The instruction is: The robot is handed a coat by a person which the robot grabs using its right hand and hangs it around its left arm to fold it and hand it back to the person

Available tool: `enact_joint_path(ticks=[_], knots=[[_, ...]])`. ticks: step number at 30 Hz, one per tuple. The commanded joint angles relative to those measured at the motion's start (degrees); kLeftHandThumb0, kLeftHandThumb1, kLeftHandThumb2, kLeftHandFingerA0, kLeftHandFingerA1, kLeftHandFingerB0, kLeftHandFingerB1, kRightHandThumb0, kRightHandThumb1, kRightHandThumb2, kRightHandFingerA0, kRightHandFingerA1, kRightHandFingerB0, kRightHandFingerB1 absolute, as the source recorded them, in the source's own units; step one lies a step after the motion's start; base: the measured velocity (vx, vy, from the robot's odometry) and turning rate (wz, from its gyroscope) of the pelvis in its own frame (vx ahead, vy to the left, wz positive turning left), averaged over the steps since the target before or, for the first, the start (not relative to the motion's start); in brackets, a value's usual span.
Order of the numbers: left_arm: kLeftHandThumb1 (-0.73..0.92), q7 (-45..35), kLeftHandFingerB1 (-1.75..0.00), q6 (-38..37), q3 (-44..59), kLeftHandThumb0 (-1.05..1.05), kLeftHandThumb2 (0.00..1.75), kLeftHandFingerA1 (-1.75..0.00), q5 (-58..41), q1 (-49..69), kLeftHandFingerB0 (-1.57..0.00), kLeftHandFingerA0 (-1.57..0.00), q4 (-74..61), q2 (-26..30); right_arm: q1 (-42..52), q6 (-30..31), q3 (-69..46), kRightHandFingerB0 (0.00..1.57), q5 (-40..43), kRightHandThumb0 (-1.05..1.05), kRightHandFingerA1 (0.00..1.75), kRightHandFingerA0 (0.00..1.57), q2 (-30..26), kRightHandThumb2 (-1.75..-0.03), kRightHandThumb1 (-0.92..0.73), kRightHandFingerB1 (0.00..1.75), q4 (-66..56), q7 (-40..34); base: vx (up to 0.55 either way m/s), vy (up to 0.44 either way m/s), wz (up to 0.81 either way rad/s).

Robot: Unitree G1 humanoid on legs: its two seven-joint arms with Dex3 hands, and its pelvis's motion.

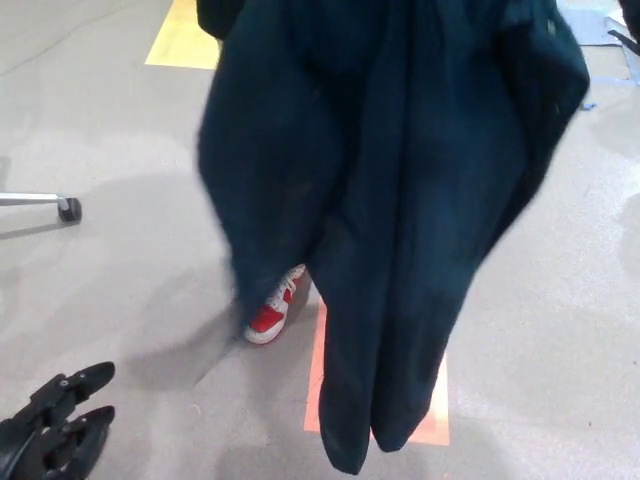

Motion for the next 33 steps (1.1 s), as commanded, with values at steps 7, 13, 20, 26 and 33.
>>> enact_joint_path(ticks=[7, 13, 20, 26, 33], knots=[[0.72, -9.6, -0.29, 10.7, -1.3, -0.89, 0.82, -0.29, -9.0, 5.1, -0.09, -0.08, -13.2, -2.8, -6.4, -2.0, -2.0, 0.84, 0.8, -0.38, 1.49, 1.00, 1.5, -0.69, -0.85, 1.23, 1.2, -6.4, 0.00, 0.000, 0.00], [0.87, -11.4, -0.26, 13.6, -4.4, -0.79, 0.67, -0.28, -10.8, 9.8, -0.10, -0.11, -23.3, -4.4, -6.2, -2.9, -2.2, 0.92, 0.7, -0.38, 1.02, 1.06, 1.9, -0.65, -0.85, 0.82, 1.5, -5.7, 0.00, 0.000, 0.00], [0.76, -14.5, -0.26, 17.1, -12.4, -0.86, 0.87, -0.26, -10.9, 17.1, -0.08, -0.08, -40.7, -2.8, -4.5, -3.2, -1.5, 0.76, 0.2, -0.33, 1.51, 0.90, 3.2, -0.68, -0.80, 1.17, 1.7, -6.3, 0.00, 0.000, 0.00], [0.78, -13.0, -0.24, 21.2, -20.2, -0.86, 1.10, -0.23, -10.7, 19.1, -0.07, -0.07, -51.7, -4.2, -4.8, -4.6, -1.3, 0.86, 0.2, -0.33, 1.33, 0.94, 4.2, -0.64, -0.82, 0.84, 1.8, -5.5, 0.00, 0.000, 0.00], [0.81, -11.2, -0.23, 21.7, -27.3, -0.86, 1.13, -0.26, -6.3, 16.5, -0.07, -0.07, -57.4, -4.1, -5.3, -4.1, -2.7, 0.90, 2.0, -0.40, 0.96, 1.10, 5.7, -0.65, -0.85, 0.87, 1.9, -3.3, 0.00, 0.000, 0.00]])
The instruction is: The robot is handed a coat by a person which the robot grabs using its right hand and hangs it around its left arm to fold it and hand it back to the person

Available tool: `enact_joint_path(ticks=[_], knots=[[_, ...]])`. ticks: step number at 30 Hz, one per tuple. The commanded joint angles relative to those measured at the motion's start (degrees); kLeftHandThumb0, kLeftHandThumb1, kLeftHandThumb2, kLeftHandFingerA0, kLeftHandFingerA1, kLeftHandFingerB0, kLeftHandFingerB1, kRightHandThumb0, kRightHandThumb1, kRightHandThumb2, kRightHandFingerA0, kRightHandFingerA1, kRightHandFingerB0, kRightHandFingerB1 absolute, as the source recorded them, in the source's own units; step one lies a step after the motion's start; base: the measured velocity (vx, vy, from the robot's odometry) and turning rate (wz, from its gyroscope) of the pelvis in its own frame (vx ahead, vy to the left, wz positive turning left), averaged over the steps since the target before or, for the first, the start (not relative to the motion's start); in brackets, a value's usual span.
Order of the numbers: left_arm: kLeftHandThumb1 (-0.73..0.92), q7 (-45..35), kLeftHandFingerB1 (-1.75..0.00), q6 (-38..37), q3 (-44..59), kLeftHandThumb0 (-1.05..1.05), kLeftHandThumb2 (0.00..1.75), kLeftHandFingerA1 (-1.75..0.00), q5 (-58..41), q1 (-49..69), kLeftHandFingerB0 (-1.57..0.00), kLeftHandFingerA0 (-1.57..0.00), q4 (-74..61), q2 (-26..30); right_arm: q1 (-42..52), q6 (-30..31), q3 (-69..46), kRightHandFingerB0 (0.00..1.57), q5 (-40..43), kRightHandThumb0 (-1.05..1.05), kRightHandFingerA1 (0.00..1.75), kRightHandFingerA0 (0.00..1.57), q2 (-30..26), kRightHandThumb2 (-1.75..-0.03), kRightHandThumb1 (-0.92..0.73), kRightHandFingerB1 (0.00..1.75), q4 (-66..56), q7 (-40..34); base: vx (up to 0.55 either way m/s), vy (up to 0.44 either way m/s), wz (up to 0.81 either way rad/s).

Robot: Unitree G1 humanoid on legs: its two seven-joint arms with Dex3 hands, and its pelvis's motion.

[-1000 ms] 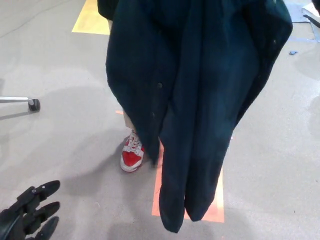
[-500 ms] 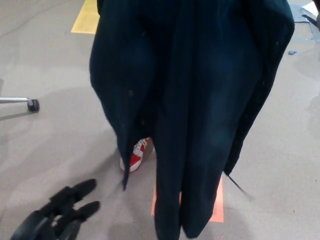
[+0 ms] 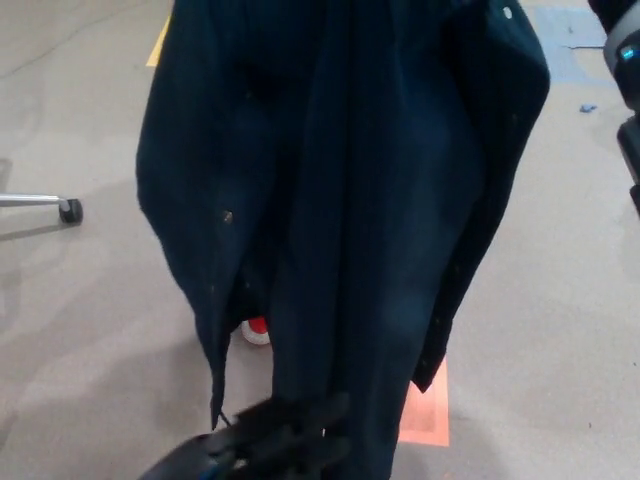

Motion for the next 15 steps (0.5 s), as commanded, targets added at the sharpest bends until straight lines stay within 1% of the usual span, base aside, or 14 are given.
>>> enact_joint_path(ticks=[1, 2, 3, 4, 5, 6, 7, 8, 10, 11, 12, 13, 14, 15], knots=[[0.80, 1.9, -0.23, 2.9, -4.5, -0.87, 1.13, -0.26, 3.6, -2.7, -0.06, -0.06, -2.4, 0.3, -2.0, -0.9, -1.8, 0.90, 2.3, -0.39, 0.94, 1.11, 1.9, -0.66, -0.85, 0.86, -0.2, 0.6, 0.00, 0.000, 0.00], [0.80, 2.2, -0.23, 3.2, -4.9, -0.87, 1.13, -0.26, 3.8, -3.4, -0.06, -0.06, -2.2, 0.2, -2.0, -0.7, -2.0, 0.90, 2.3, -0.39, 0.94, 1.11, 2.2, -0.66, -0.85, 0.86, -0.2, 0.7, 0.00, 0.000, 0.00], [0.79, 2.8, -0.21, 5.0, -5.7, -0.88, 1.12, -0.25, 3.8, -4.4, -0.06, -0.06, -2.2, -0.1, -1.8, -1.1, -1.2, 0.92, 1.3, -0.38, 0.81, 1.09, 2.4, -0.65, -0.85, 0.76, -0.2, 0.1, 0.00, 0.000, 0.00], [0.79, 3.2, -0.21, 5.8, -6.2, -0.88, 1.12, -0.25, 3.7, -4.9, -0.06, -0.06, -2.2, -0.1, -1.8, -1.2, -0.9, 0.92, 0.9, -0.38, 0.81, 1.09, 2.6, -0.65, -0.85, 0.76, -0.2, -0.2, 0.00, 0.000, 0.00], [0.79, 4.1, -0.23, 6.9, -7.1, -0.87, 1.12, -0.25, 4.7, -7.0, -0.06, -0.06, -1.6, -1.0, -1.4, -1.6, -1.8, 0.82, 1.8, -0.38, 1.25, 0.98, 3.3, -0.64, -0.84, 1.03, -0.3, -0.7, 0.00, 0.000, 0.00], [0.82, 4.9, -0.22, 7.2, -8.1, -0.88, 1.13, -0.23, 5.6, -9.3, -0.06, -0.06, -0.3, -2.2, -1.2, -1.9, -2.0, 0.83, 2.2, -0.34, 0.90, 0.94, 4.1, -0.64, -0.86, 0.71, -0.3, -0.7, 0.00, 0.000, 0.00], [0.82, 6.1, -0.22, 7.1, -9.0, -0.88, 1.13, -0.22, 6.7, -12.1, -0.06, -0.06, 1.9, -3.9, -1.2, -2.2, -1.5, 0.73, 1.7, -0.24, 1.23, 0.92, 4.7, -0.63, -0.76, 1.05, -0.3, -0.4, 0.00, 0.000, 0.00], [0.82, 6.6, -0.22, 7.3, -9.3, -0.88, 1.13, -0.22, 7.0, -13.3, -0.06, -0.06, 2.8, -4.4, -1.2, -2.5, -1.0, 0.73, 1.1, -0.24, 1.23, 0.92, 4.8, -0.63, -0.76, 1.05, -0.3, -0.5, 0.00, 0.000, 0.00], [0.82, 7.8, -0.22, 7.7, -9.7, -0.87, 1.13, -0.22, 7.4, -15.3, -0.06, -0.06, 4.6, -5.7, -1.1, -3.3, -0.6, 0.72, 0.8, -0.20, 1.25, 0.98, 4.9, -0.62, -0.72, 1.13, -0.4, -0.4, 0.00, 0.000, 0.00], [0.80, 9.2, -0.24, 8.4, -9.8, -0.83, 1.13, -0.23, 8.0, -18.2, -0.05, -0.05, 7.1, -7.4, -1.0, -2.6, -2.0, 0.85, 2.4, -0.32, 0.91, 1.05, 5.6, -0.63, -0.81, 0.73, -0.6, -0.1, 0.00, 0.000, 0.00], [0.81, 10.0, -0.24, 8.5, -9.8, -0.83, 1.13, -0.23, 8.6, -19.9, -0.06, -0.06, 8.4, -8.1, -0.9, -2.6, -2.0, 0.87, 2.4, -0.34, 0.78, 1.07, 5.8, -0.65, -0.84, 0.66, -0.7, -0.1, 0.00, 0.000, 0.00], [0.92, 11.8, -0.24, 9.0, -9.3, -0.77, 0.71, -0.24, 9.2, -22.5, -0.09, -0.10, 10.9, -9.8, -0.8, -2.7, -2.2, 0.96, 2.5, -0.36, 0.80, 1.13, 6.2, -0.66, -0.87, 0.71, -0.7, 0.1, 0.00, 0.000, 0.00], [0.92, 13.7, -0.24, 9.4, -8.8, -0.77, 0.71, -0.24, 9.6, -25.0, -0.09, -0.10, 13.1, -11.6, -0.9, -2.8, -2.3, 0.96, 2.7, -0.36, 0.80, 1.13, 6.6, -0.66, -0.87, 0.71, -0.8, 0.3, 0.00, 0.000, 0.00], [0.71, 15.7, -0.39, 9.9, -8.0, -0.77, 1.07, -0.41, 9.7, -26.8, -0.05, -0.05, 14.6, -13.2, -0.9, -3.3, -2.4, 1.01, 2.8, -0.35, 0.81, 1.17, 6.8, -0.66, -0.86, 0.77, -0.9, 0.7, 0.00, 0.000, 0.00]])
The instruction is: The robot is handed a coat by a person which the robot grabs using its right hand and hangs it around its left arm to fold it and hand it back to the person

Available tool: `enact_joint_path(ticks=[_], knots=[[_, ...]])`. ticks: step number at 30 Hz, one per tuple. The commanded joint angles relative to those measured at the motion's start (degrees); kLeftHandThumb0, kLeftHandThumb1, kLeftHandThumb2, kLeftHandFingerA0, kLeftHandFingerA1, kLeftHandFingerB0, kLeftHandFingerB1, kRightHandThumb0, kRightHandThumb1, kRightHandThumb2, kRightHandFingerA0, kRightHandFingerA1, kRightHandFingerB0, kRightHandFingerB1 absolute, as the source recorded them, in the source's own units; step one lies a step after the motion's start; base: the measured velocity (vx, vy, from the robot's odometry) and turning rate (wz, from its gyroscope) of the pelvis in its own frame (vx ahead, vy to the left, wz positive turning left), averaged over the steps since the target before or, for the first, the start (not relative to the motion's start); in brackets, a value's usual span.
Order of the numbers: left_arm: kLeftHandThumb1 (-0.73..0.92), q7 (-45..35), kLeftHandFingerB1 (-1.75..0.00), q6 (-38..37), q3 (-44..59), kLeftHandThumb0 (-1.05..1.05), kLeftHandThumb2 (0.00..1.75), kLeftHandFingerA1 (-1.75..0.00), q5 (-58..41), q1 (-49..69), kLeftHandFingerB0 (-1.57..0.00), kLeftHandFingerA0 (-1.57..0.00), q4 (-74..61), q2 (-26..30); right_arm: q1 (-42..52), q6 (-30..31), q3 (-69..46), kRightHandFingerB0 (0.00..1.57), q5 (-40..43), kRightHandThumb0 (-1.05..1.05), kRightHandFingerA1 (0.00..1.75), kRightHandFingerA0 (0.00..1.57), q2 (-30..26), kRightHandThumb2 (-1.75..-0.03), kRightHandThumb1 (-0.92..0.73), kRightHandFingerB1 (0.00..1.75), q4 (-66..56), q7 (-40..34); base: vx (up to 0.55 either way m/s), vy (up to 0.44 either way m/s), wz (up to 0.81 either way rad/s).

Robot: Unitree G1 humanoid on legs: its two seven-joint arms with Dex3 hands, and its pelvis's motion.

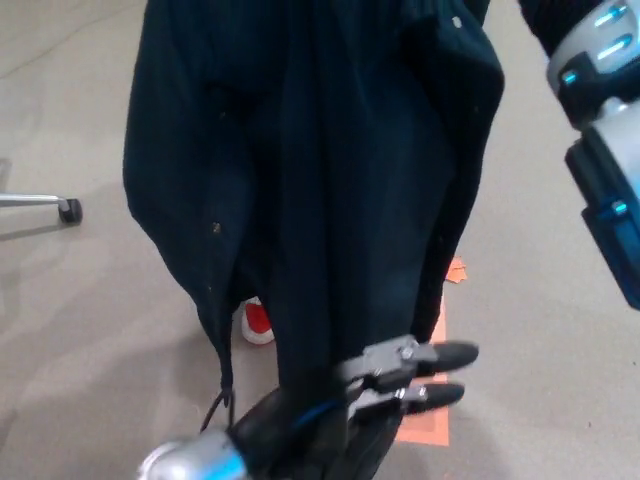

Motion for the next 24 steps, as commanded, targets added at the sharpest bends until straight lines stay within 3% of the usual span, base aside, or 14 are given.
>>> enact_joint_path(ticks=[1, 2, 3, 5, 8, 9, 10, 11, 17, 18, 19, 20, 21, 24], knots=[[0.47, 10.4, -0.47, 4.7, 2.2, -0.37, 1.07, -0.49, 4.0, -9.3, 0.00, 0.00, 8.0, -6.3, -1.0, -2.8, -0.9, 0.97, 1.9, -0.33, 0.85, 1.16, 1.6, -0.64, -0.83, 0.79, -1.1, 0.3, 0.00, 0.000, 0.00], [0.47, 11.5, -0.47, 5.6, 2.8, -0.37, 1.07, -0.49, 4.1, -10.7, 0.00, 0.00, 9.0, -7.2, -1.1, -3.2, -0.7, 0.97, 1.7, -0.33, 0.85, 1.16, 1.7, -0.64, -0.83, 0.79, -1.2, 0.4, 0.00, 0.000, 0.00], [0.69, 13.7, -0.32, 6.2, 3.5, -0.75, 1.08, -0.32, 5.3, -14.6, -0.06, -0.01, 11.6, -8.5, -1.5, -3.7, -1.0, 0.99, 2.2, -0.33, 0.82, 1.16, 2.1, -0.65, -0.83, 0.74, -1.6, 1.3, 0.00, 0.000, 0.00], [0.77, 17.3, -0.16, 6.8, 4.6, -0.91, 1.10, -0.16, 7.5, -19.4, -0.08, -0.08, 15.4, -10.0, -2.2, -4.3, 0.0, 1.02, 1.5, -0.35, 0.73, 1.15, 2.4, -0.66, -0.86, 0.70, -2.0, 2.3, 0.00, 0.000, 0.00], [0.76, 19.7, -0.18, 6.6, 6.0, -0.91, 1.10, -0.18, 8.0, -23.1, -0.08, -0.08, 19.3, -11.1, -2.5, -5.2, 0.3, 0.96, 1.5, -0.33, 0.82, 1.16, 2.8, -0.65, -0.82, 0.70, -2.6, 2.6, 0.00, 0.000, 0.00], [0.79, 20.2, -0.14, 5.6, 6.7, -0.91, 1.13, -0.13, 8.1, -25.1, 0.00, 0.00, 21.9, -11.4, -2.5, -5.1, -0.7, 0.94, 2.8, -0.35, 0.88, 1.09, 3.5, -0.64, -0.83, 0.67, -3.1, 2.8, 0.00, 0.000, 0.00], [0.75, 21.5, -0.17, 5.0, 7.4, -0.84, 0.98, -0.12, 8.3, -27.9, -0.01, 0.00, 25.4, -12.0, -2.8, -4.8, -1.6, 0.97, 3.9, -0.35, 0.93, 1.13, 4.1, -0.65, -0.85, 0.75, -3.8, 3.5, 0.00, 0.000, 0.00], [0.77, 23.4, -0.22, 4.7, 8.4, -0.78, 1.13, -0.19, 8.7, -31.6, -0.04, 0.00, 29.7, -12.7, -3.3, -4.5, -2.4, 0.98, 5.0, -0.35, 0.85, 1.13, 4.7, -0.65, -0.85, 0.72, -4.7, 4.8, 0.00, 0.000, 0.00], [0.79, 28.7, -0.21, 2.5, 10.7, -0.87, 1.13, -0.17, 10.3, -42.6, -0.10, -0.05, 42.7, -13.9, -3.2, -6.4, -2.2, 0.97, 5.1, -0.36, 0.81, 1.17, 5.8, -0.65, -0.82, 0.70, -8.6, 7.7, 0.00, 0.000, 0.00], [0.79, 29.0, -0.20, 1.8, 11.0, -0.87, 1.14, -0.17, 10.5, -43.8, -0.10, -0.05, 44.2, -13.9, -3.2, -6.4, -1.9, 0.86, 4.6, -0.31, 1.15, 1.02, 6.1, -0.64, -0.81, 0.95, -9.2, 7.8, 0.00, 0.000, 0.00], [0.79, 29.1, -0.20, 1.2, 11.3, -0.87, 1.14, -0.17, 10.4, -44.8, -0.10, -0.05, 45.4, -13.8, -3.1, -6.5, -1.6, 0.86, 4.2, -0.31, 1.15, 1.02, 6.3, -0.64, -0.81, 0.95, -9.8, 7.9, 0.00, 0.000, 0.00], [0.92, 29.0, -0.29, -1.4, 11.6, -0.74, 0.73, -0.33, 10.6, -46.7, -0.18, -0.17, 47.8, -13.5, -2.3, -7.5, -2.4, 0.97, 5.6, -0.26, 0.99, 1.14, 7.4, -0.63, -0.79, 0.81, -10.9, 8.2, 0.00, 0.000, 0.00], [0.92, 28.6, -0.31, -3.0, 12.4, -0.74, 0.69, -0.36, 10.1, -48.2, -0.33, -0.34, 49.8, -13.4, -1.9, -7.2, -3.1, 1.01, 6.5, -0.30, 0.85, 1.18, 8.2, -0.64, -0.83, 0.76, -11.7, 9.1, 0.00, 0.000, 0.00], [0.91, 28.5, -0.32, -6.8, 13.5, -0.74, 0.68, -0.37, 10.3, -51.2, -0.39, -0.39, 54.4, -13.0, -1.5, -5.0, -3.1, 1.05, 6.6, -0.36, 0.74, 1.18, 9.3, -0.66, -0.84, 0.72, -14.0, 10.9, 0.00, 0.000, 0.00]])
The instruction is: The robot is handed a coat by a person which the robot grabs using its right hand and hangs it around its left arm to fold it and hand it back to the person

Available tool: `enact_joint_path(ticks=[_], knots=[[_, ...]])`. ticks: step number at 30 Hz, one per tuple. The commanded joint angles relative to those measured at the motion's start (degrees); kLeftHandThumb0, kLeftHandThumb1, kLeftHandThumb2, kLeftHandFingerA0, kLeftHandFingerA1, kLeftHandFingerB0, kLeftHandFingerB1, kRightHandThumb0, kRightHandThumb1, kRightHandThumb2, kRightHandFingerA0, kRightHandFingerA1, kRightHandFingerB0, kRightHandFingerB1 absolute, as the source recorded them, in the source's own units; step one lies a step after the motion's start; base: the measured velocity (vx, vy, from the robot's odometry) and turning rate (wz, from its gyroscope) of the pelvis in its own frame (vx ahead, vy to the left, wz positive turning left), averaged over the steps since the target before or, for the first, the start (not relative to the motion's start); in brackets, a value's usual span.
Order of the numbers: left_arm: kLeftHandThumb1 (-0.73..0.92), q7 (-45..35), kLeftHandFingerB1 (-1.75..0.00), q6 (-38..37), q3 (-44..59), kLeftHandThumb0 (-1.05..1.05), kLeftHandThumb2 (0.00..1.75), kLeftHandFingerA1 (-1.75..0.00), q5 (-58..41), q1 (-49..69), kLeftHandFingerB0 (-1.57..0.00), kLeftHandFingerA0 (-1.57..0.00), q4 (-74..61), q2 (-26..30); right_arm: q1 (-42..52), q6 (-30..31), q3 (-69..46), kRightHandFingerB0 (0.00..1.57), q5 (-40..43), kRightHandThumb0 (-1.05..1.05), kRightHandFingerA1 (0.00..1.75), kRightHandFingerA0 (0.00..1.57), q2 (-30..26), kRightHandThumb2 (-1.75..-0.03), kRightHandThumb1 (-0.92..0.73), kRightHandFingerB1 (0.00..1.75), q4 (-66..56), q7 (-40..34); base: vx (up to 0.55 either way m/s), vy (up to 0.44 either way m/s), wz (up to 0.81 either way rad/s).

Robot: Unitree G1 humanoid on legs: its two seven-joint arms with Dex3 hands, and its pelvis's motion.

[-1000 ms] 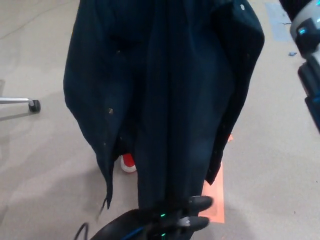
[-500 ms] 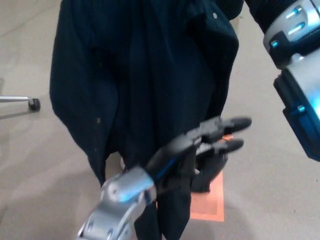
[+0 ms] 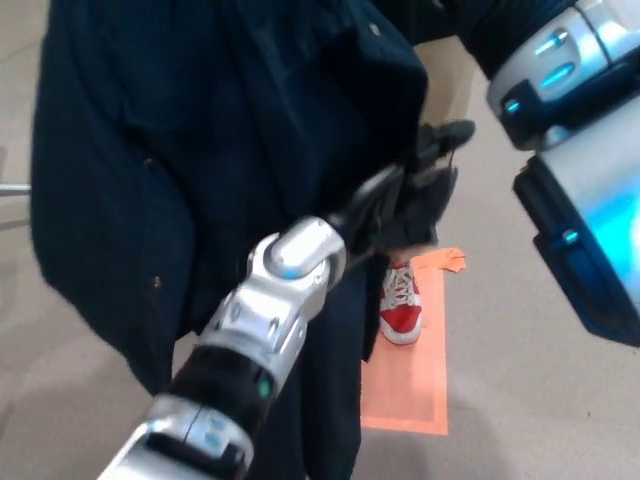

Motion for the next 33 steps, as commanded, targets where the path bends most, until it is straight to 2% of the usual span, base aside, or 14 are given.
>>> enact_joint_path(ticks=[1, 12, 13, 14, 15, 16, 17, 18, 19, 20, 21, 28, 32, 33], knots=[[0.83, 4.1, -0.36, -6.3, 4.1, -0.70, 0.66, -0.45, 0.0, -7.2, -0.54, -0.52, 8.0, -0.3, -0.3, -2.3, -0.7, 1.02, 4.4, -0.38, 0.70, 1.13, 3.0, -0.66, -0.84, 0.70, -7.5, 5.2, 0.00, 0.000, 0.00], [0.83, 3.0, -0.37, -9.1, 8.3, -0.67, 0.66, -0.46, 0.4, -10.5, -0.55, -0.53, 12.8, 0.4, 1.1, 0.5, -0.4, 0.99, 4.9, -0.40, 0.75, 1.08, 4.4, -0.66, -0.84, 0.68, -13.4, 7.9, 0.00, 0.000, 0.00], [0.56, 2.2, -0.58, 4.6, 7.9, -0.96, 1.01, -0.62, 2.3, -17.9, -0.57, -0.54, 19.9, 6.1, 1.2, 0.4, -2.2, 0.90, 7.7, -0.35, 0.77, 1.06, 3.3, -0.63, -0.81, 0.66, -20.8, 10.6, 0.00, 0.000, 0.00], [0.75, 6.9, -0.43, -6.3, 2.5, -0.79, 0.87, -0.53, 9.5, -17.1, -0.46, -0.54, 20.5, 8.2, 0.8, 2.0, -3.1, 0.96, 8.2, -0.38, 0.81, 1.12, 3.3, -0.65, -0.84, 0.70, -22.7, 10.1, 0.00, 0.000, 0.00], [0.75, 9.0, -0.43, -11.7, 0.0, -0.79, 0.87, -0.53, 12.5, -16.5, -0.46, -0.54, 20.6, 8.9, 0.7, 2.8, -3.4, 0.96, 8.2, -0.38, 0.81, 1.12, 3.4, -0.65, -0.84, 0.70, -23.4, 9.9, 0.00, 0.000, 0.00], [0.92, 4.7, -0.36, -14.0, 4.5, -0.76, 0.73, -0.44, 6.4, -16.0, -0.48, -0.52, 20.3, 7.8, 1.0, 2.1, -3.3, 1.07, 7.1, -0.36, 0.76, 1.21, 3.4, -0.66, -0.85, 0.74, -24.0, 7.8, 0.00, 0.000, 0.00], [0.92, 4.5, -0.34, -14.6, 5.7, -0.71, 0.71, -0.39, 4.8, -15.7, -0.44, -0.48, 20.1, 7.6, 1.0, 2.3, -3.5, 1.11, 7.1, -0.36, 0.74, 1.23, 3.6, -0.67, -0.86, 0.75, -24.6, 7.8, 0.00, 0.000, 0.00], [0.79, 6.2, -0.37, -10.7, 6.3, -0.71, 1.12, -0.40, 4.4, -16.4, -0.05, -0.04, 20.7, 7.7, 1.0, 2.7, -3.7, 1.18, 7.0, -0.39, 0.80, 1.21, 3.6, -0.68, -0.91, 0.77, -25.2, 7.8, 0.00, 0.000, 0.00], [0.79, 8.3, -0.37, -5.7, 6.7, -0.71, 1.12, -0.40, 4.3, -17.4, -0.05, -0.04, 21.6, 7.8, 1.0, 3.1, -3.8, 1.18, 7.0, -0.39, 0.80, 1.21, 3.7, -0.68, -0.91, 0.77, -25.6, 7.7, 0.00, 0.000, 0.00], [0.86, 11.6, -0.16, -3.0, 5.2, -0.80, 1.15, -0.16, 6.6, -18.1, -0.01, -0.01, 21.8, 8.7, 0.7, 4.7, -4.1, 1.21, 6.5, -0.37, 0.70, 1.26, 3.0, -0.66, -0.87, 0.74, -28.2, 7.4, 0.00, 0.000, 0.00], [0.88, 11.6, -0.09, -2.3, 5.2, -0.89, 1.19, -0.10, 6.7, -18.3, 0.00, 0.00, 22.1, 9.0, 0.8, 5.3, -4.3, 1.18, 6.7, -0.37, 0.71, 1.25, 2.9, -0.65, -0.87, 0.79, -29.3, 7.7, 0.00, 0.000, 0.00], [0.83, 10.0, -0.12, -2.4, 8.5, -0.94, 1.15, -0.14, 5.1, -18.4, -0.04, -0.04, 23.1, 12.4, 0.8, 13.0, -7.4, 1.17, 7.7, -0.35, 0.69, 1.26, -1.6, -0.66, -0.88, 0.74, -37.4, 10.4, 0.00, 0.000, 0.00], [0.83, 8.0, -0.14, -3.8, 9.5, -0.85, 1.16, -0.14, 5.1, -16.4, 0.00, 0.00, 23.5, 15.5, 3.7, 12.3, -10.7, 1.14, 9.2, -0.38, 0.59, 1.22, -8.8, -0.66, -0.84, 0.63, -41.9, 12.9, 0.00, 0.000, 0.00], [0.84, 8.2, -0.15, -4.4, 9.3, -0.85, 1.16, -0.15, 5.6, -15.9, 0.00, 0.00, 23.5, 16.1, 4.0, 14.0, -11.1, 1.14, 9.4, -0.39, 0.54, 1.09, -9.7, -0.66, -0.84, 0.63, -42.9, 13.4, 0.00, 0.000, 0.00]])
